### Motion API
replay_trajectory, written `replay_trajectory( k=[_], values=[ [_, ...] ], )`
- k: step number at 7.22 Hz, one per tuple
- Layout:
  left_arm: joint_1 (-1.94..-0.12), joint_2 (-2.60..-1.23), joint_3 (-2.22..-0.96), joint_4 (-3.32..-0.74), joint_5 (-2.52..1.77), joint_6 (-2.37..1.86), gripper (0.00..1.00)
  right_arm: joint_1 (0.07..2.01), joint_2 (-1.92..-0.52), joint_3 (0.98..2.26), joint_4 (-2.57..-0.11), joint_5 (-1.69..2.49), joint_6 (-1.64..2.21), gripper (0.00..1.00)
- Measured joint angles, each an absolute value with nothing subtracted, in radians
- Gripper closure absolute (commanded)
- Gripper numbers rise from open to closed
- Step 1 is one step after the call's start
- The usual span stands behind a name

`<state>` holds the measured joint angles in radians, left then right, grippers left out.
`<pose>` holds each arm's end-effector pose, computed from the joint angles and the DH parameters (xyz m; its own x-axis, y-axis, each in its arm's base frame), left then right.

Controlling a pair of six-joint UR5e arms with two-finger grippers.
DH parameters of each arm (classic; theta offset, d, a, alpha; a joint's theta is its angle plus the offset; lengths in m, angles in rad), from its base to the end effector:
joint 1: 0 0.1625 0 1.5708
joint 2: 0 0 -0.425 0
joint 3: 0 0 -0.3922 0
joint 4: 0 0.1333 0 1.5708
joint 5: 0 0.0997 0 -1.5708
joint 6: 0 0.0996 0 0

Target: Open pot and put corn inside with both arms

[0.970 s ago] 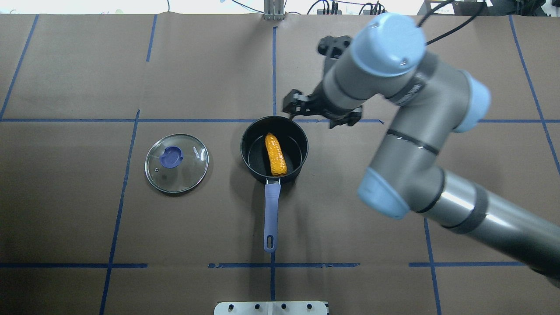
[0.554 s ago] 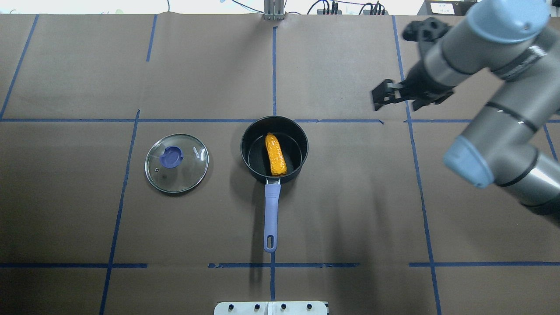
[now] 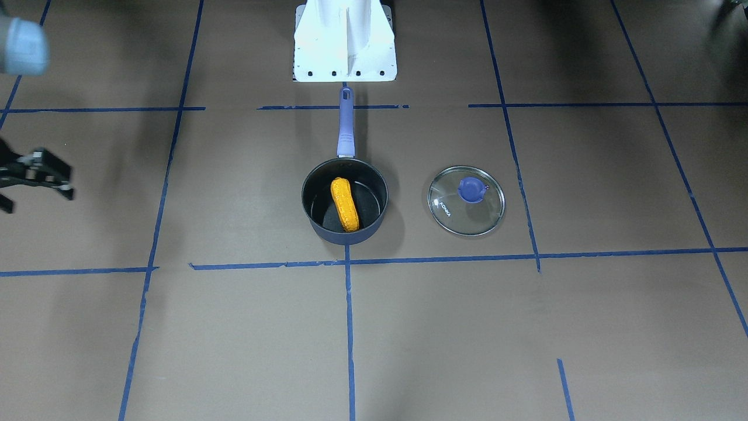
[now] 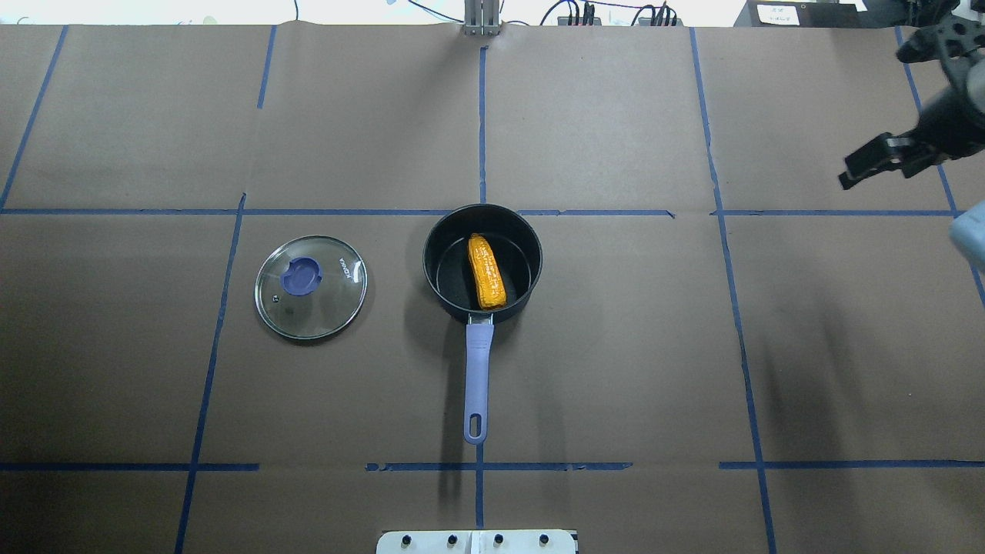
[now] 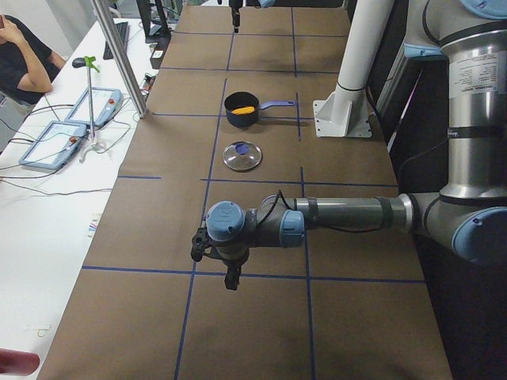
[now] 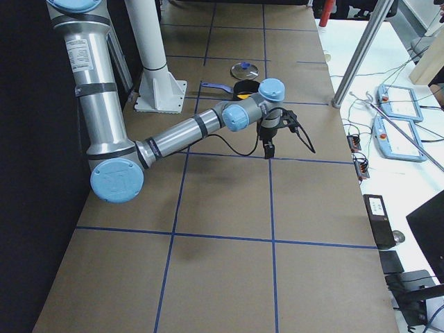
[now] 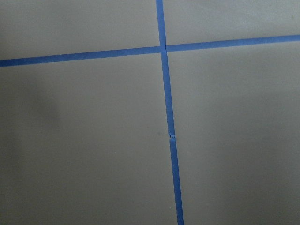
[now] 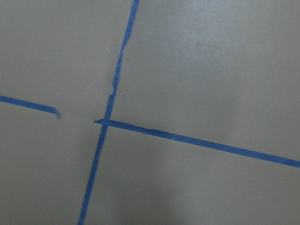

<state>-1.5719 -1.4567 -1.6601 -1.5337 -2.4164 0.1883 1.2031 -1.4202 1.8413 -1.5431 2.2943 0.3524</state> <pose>-0.0592 -0.4391 0.6666 0.6517 0.1406 -0.7453 -0.1231 0.9892 0.0791 -0.1327 -0.5318 0.4464 0.6713 -0.2142 0.7096 0.0982 0.9746 0.2013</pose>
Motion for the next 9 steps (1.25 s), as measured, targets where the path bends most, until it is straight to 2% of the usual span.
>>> replay_trajectory(
  k=[3, 6, 9],
  values=[
    [-1.599, -1.456, -1.678, -1.496, -2.410, 0.220, 0.00, 1.341, -1.519, 1.782, -1.540, 2.341, 0.118, 0.01],
    [-1.603, -1.453, -1.679, -1.497, -2.409, 0.220, 0.00, 1.542, -1.572, 1.600, -1.533, 2.433, -0.131, 0.01],
    [-1.603, -1.449, -1.678, -1.501, -2.408, 0.219, 0.00, 1.627, -1.649, 1.620, -1.531, 2.417, -0.149, 0.01]
  ],
)
